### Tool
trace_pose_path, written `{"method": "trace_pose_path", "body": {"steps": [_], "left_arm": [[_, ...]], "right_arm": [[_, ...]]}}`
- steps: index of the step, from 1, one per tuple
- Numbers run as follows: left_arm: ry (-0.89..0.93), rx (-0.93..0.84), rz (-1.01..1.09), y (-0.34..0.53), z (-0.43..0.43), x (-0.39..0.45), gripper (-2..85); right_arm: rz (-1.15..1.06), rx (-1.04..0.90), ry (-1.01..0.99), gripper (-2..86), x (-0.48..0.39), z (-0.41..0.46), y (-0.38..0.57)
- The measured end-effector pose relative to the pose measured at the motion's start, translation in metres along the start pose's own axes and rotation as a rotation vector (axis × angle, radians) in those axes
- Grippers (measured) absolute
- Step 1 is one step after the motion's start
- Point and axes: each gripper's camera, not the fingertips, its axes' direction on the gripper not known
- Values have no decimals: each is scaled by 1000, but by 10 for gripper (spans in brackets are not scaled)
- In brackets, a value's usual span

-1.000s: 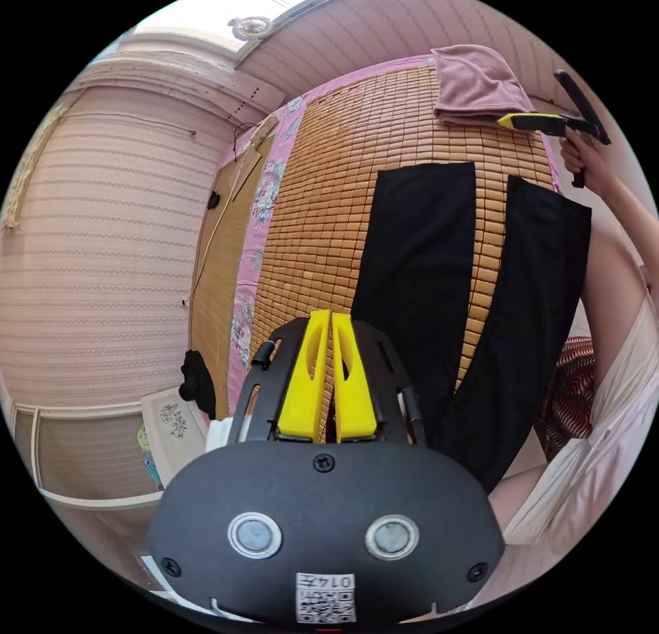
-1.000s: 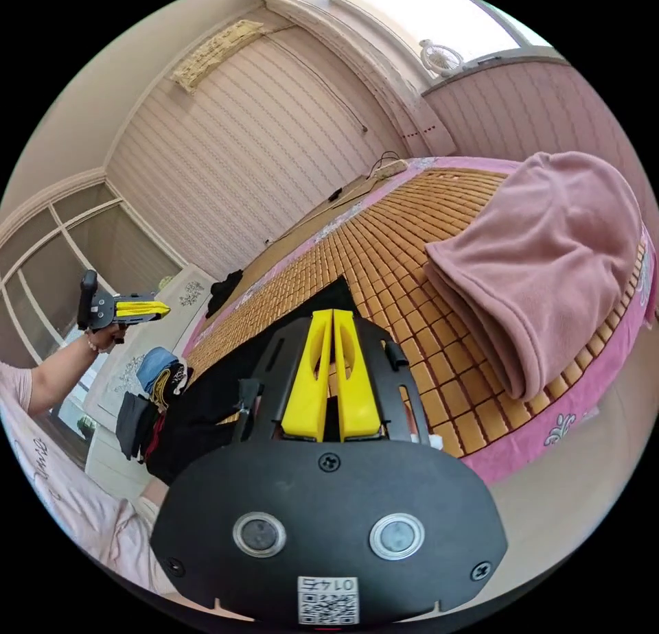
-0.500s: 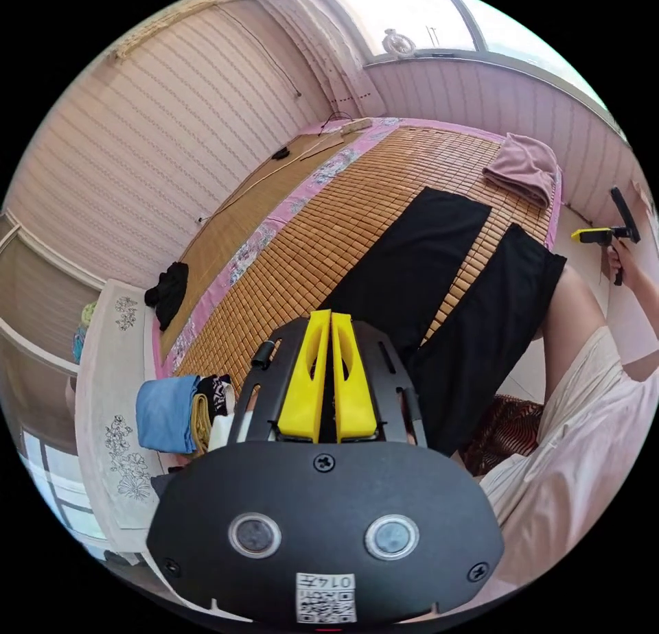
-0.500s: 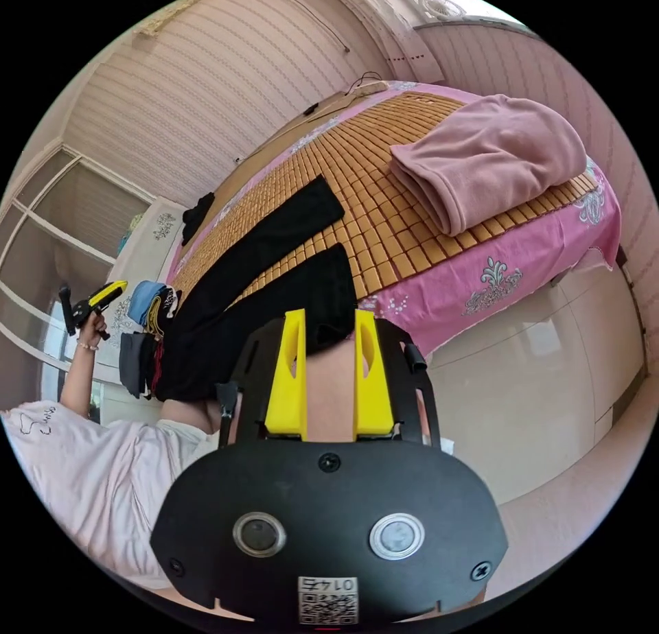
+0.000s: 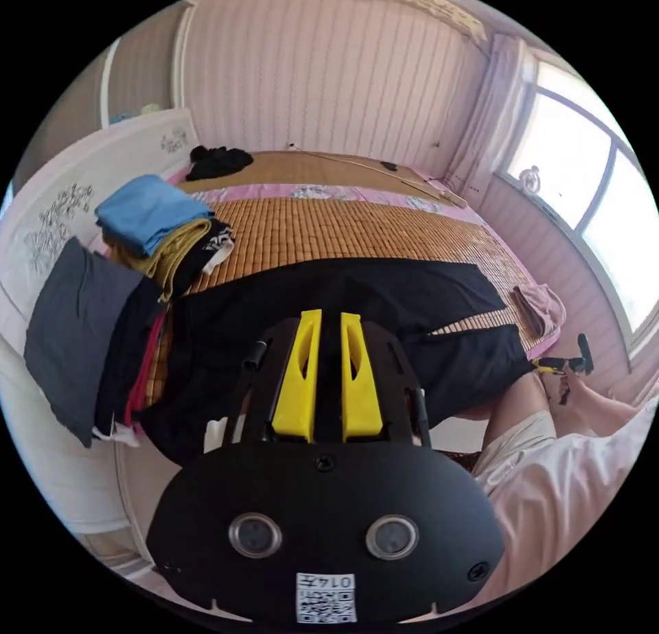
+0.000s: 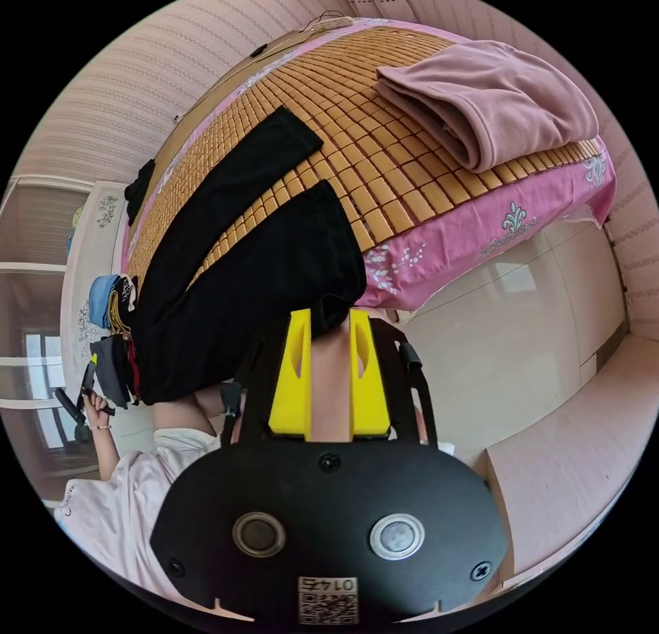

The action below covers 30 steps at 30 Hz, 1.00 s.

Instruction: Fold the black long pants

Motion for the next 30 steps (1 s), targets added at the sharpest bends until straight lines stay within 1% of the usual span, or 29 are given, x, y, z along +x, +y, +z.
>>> {"method": "trace_pose_path", "body": {"steps": [1, 2, 4, 5, 7, 10, 14, 17, 19, 20, 21, 22, 24, 27, 30], "left_arm": [[7, -11, -121, 20, -6, -38, 68], [9, -16, -178, 31, -9, -57, 69], [12, -37, -387, 73, -23, -123, 70], [14, -36, -439, 83, -28, -138, 70], [33, -6, -624, 117, -45, -188, 76], [-10, 30, -757, 138, -61, -228, 97], [-3, 6, -841, 139, -56, -259, 132], [74, -39, -917, 134, -39, -280, 135], [121, -62, -976, 131, -29, -292, 116], [126, -72, -986, 130, -27, -295, 89], [131, -97, -1006, 129, -24, -299, 34], [150, -114, -999, 127, -24, -303, 14], [181, -89, -980, 124, -31, -306, -2], [159, -78, -875, 114, -54, -302, -8], [160, -31, -789, 109, -81, -293, -9]], "right_arm": [[6, 5, 11, 41, -3, -2, 2], [7, 10, 17, 31, -5, -4, 3], [1, 5, 47, 13, -12, -9, 5], [-5, 3, 49, 10, -15, -11, 6], [-35, 8, 41, 3, -24, -19, 9], [-49, 50, 47, 0, -34, -35, 12], [-52, 113, 3, -1, -41, -58, 16], [-61, 151, -18, -2, -46, -76, 21], [-69, 178, -33, -2, -49, -91, 28], [-71, 186, -36, -3, -50, -95, 30], [-73, 200, -42, -3, -51, -102, 33], [-75, 210, -47, -3, -51, -109, 37], [-72, 220, -56, -3, -51, -117, 41], [-71, 233, -56, -3, -52, -128, 47], [-72, 250, -30, -3, -56, -137, 50]]}}
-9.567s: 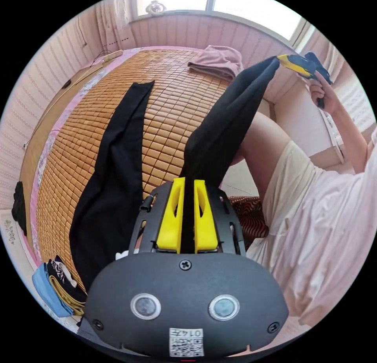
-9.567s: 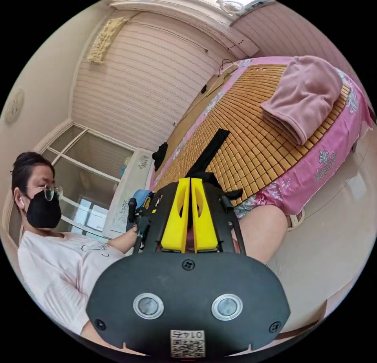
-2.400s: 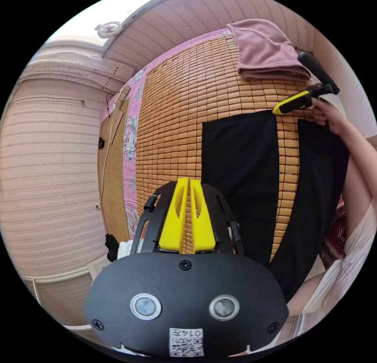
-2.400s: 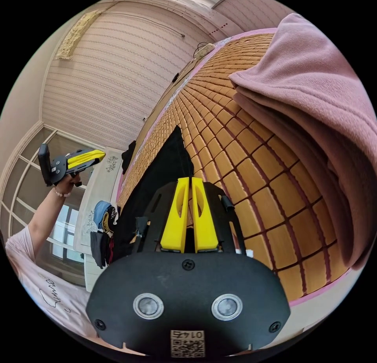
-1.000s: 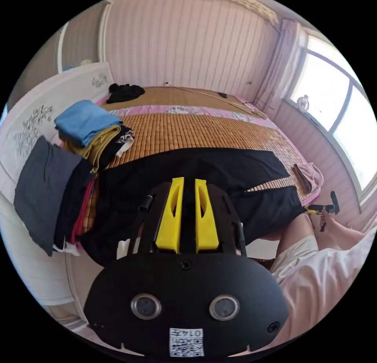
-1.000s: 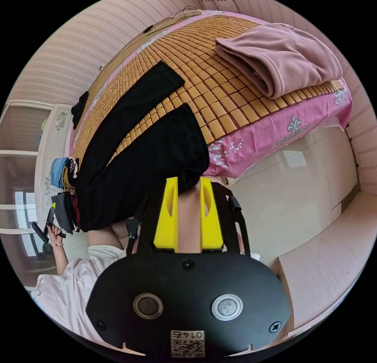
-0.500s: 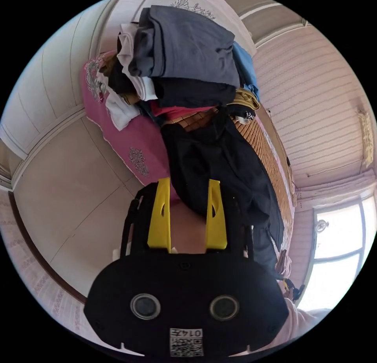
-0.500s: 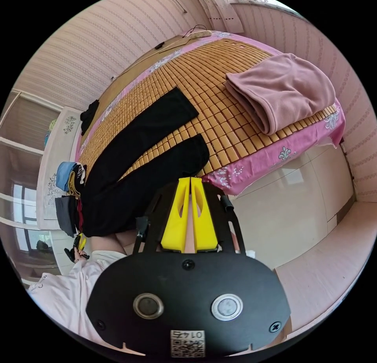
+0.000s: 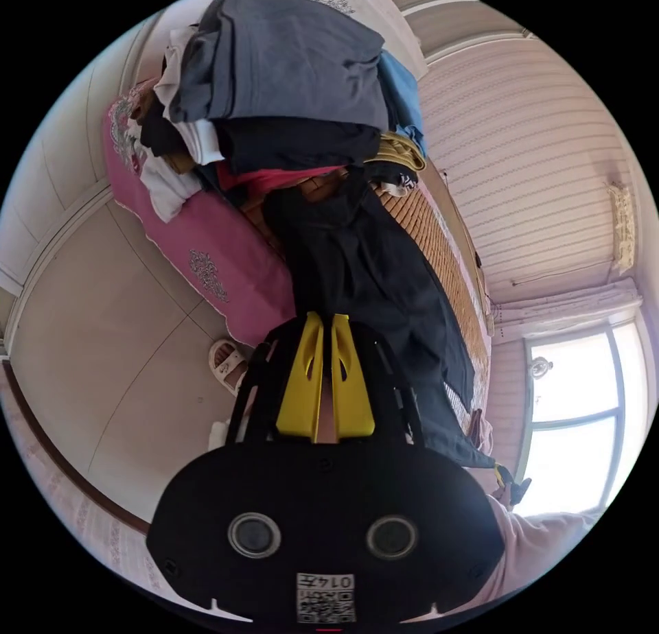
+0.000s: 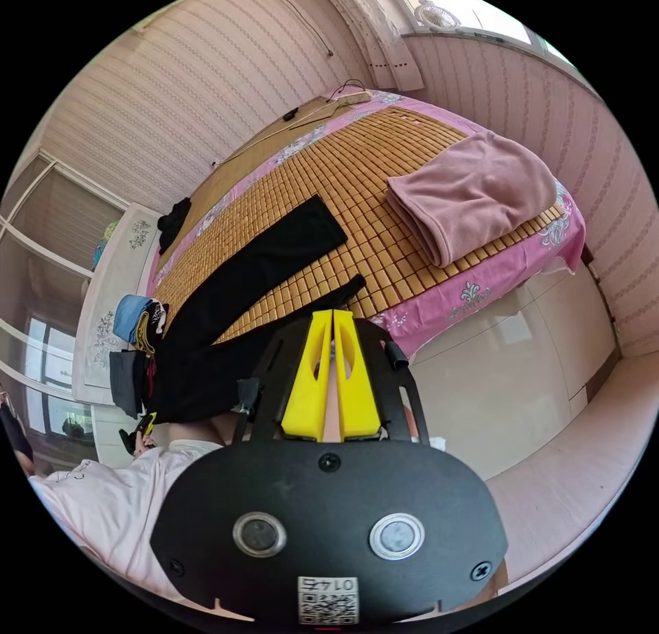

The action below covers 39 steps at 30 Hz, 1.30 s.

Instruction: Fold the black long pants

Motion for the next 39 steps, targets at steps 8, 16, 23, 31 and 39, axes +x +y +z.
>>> {"method": "trace_pose_path", "body": {"steps": [8, 16, 23, 31, 39], "left_arm": [[-11, 40, 126, -2, -28, 39, -9], [-8, 94, 262, -69, -5, 135, -7], [-39, 128, 250, -136, 78, 221, 65], [-287, 29, 483, -93, 158, 289, 77], [-448, -348, 665, 2, 296, 330, 64]], "right_arm": [[-101, -3, 82, -3, -32, -1, -30], [-354, -91, 214, -2, -107, 49, -143], [-123, -1, 240, 45, -135, 102, -258], [-18, -99, 247, 115, -80, 156, -245], [132, -161, 157, 70, -24, 189, -223]]}}
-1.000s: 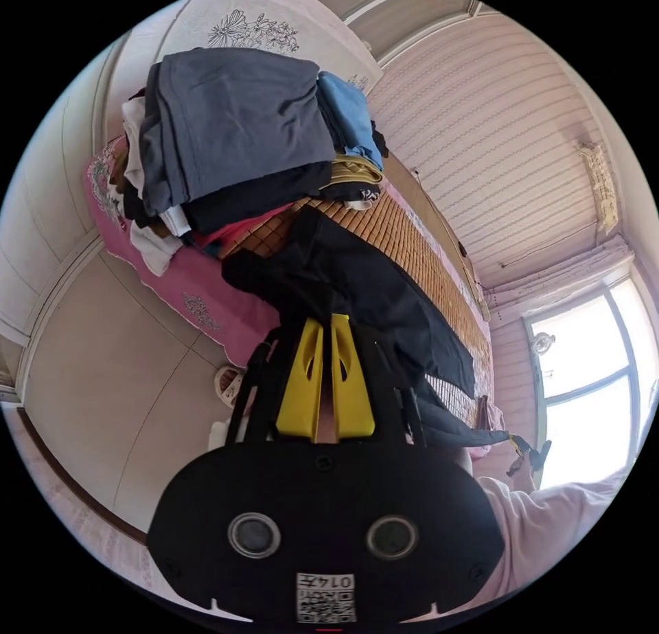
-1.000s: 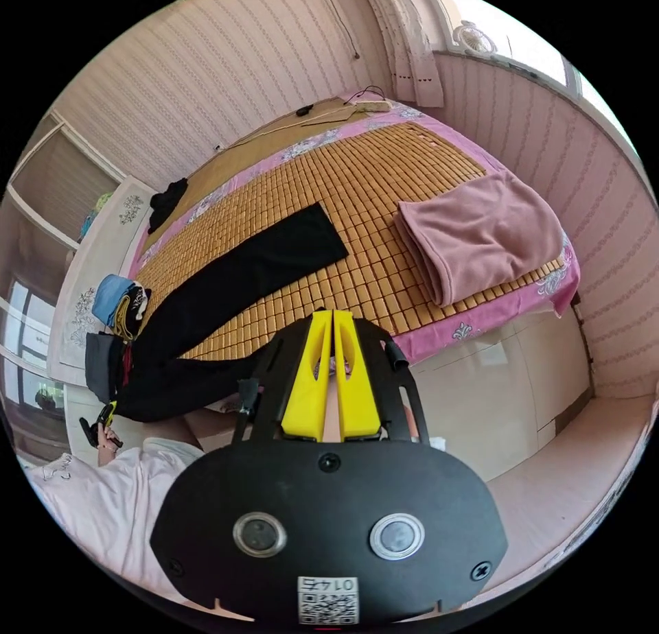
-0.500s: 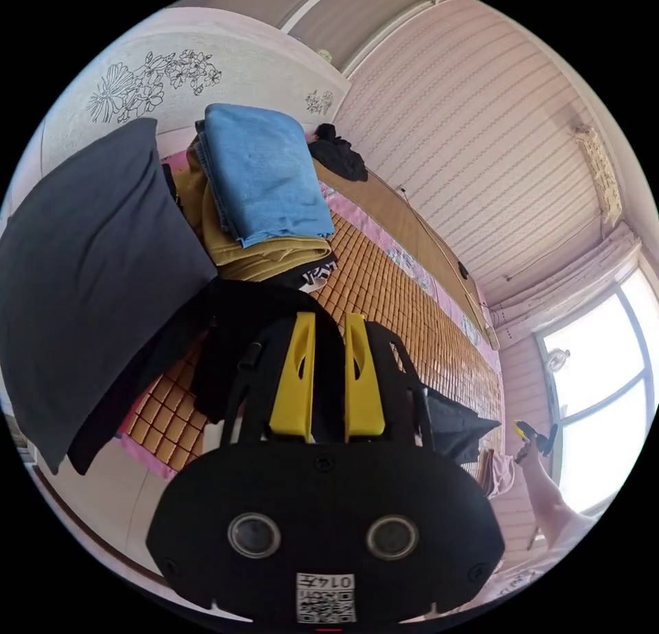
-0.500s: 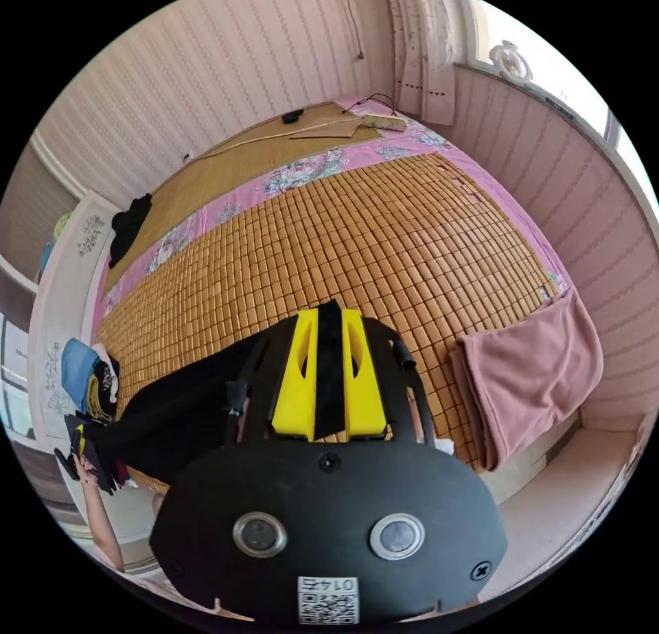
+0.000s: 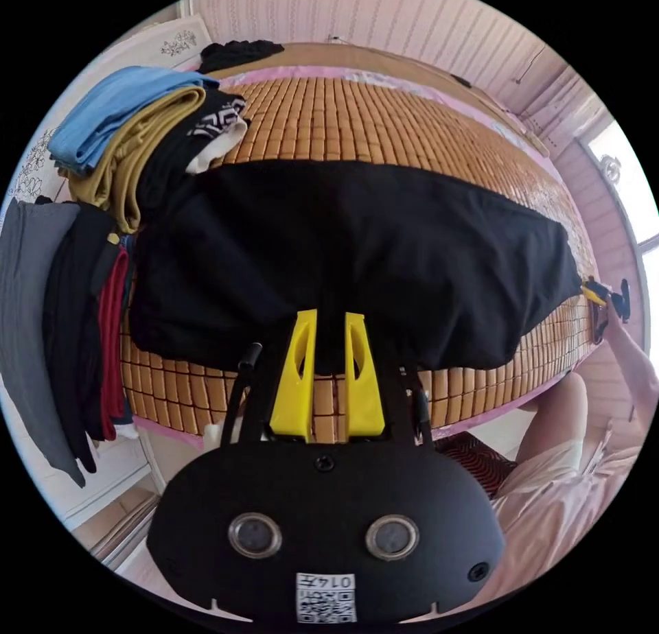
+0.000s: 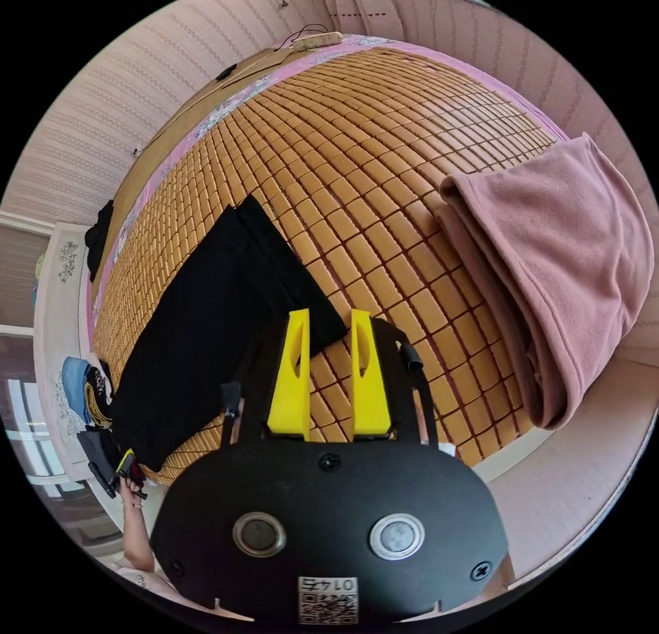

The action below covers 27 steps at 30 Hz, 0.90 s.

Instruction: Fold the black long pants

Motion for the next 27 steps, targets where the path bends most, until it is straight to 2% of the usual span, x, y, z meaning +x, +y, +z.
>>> {"method": "trace_pose_path", "body": {"steps": [3, 11, 16, 19, 23, 27], "left_arm": [[-55, -25, -5, -12, 16, 21, 42], [-199, -173, 181, -27, 40, 82, -7], [-119, -224, 184, -9, 52, 97, -5], [-72, -214, 182, 4, 53, 105, 1], [-107, -123, 223, 9, 28, 129, 8], [-109, 10, 393, -10, -5, 188, 13]], "right_arm": [[-41, -21, -20, 7, -4, 5, -4], [-174, -80, 92, -9, 6, 7, 10], [-222, -122, 212, -9, 33, 3, 63], [-217, -124, 229, -8, 53, -2, 88], [-177, -58, 236, 1, 70, -14, 108], [-234, 30, 92, 66, 68, -18, 121]]}}
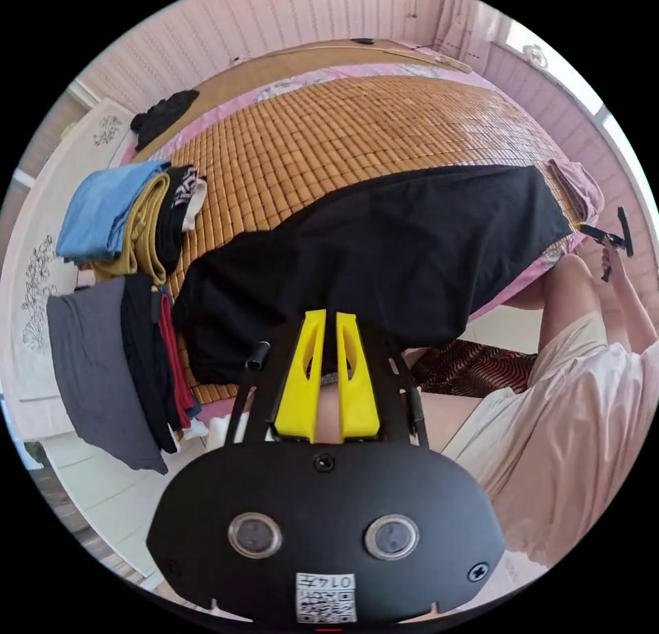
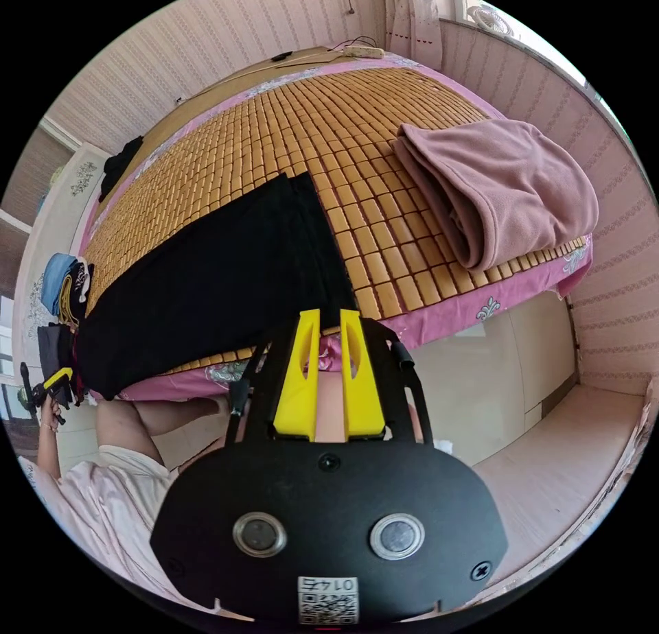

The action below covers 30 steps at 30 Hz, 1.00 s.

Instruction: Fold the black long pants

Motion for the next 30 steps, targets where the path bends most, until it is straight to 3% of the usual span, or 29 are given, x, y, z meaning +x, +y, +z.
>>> {"method": "trace_pose_path", "body": {"steps": [5, 10, 15, 22, 25, 30], "left_arm": [[93, 122, 261, -92, -8, 80, 16], [229, 180, 547, -205, 8, 194, 25], [259, 211, 765, -285, 30, 306, 49], [200, 76, 897, -352, 113, 445, 77], [115, -22, 941, -357, 148, 477, 27], [167, 88, 916, -352, 124, 476, -5]], "right_arm": [[31, 15, -47, 86, 9, 22, -4], [50, 5, -79, 8, 33, 31, -3], [66, 108, -169, -3, 61, 10, 24], [65, 55, -150, -5, 85, 43, 37], [79, 63, -195, -4, 97, 45, 41], [50, 95, -270, 1, 109, 35, 49]]}}
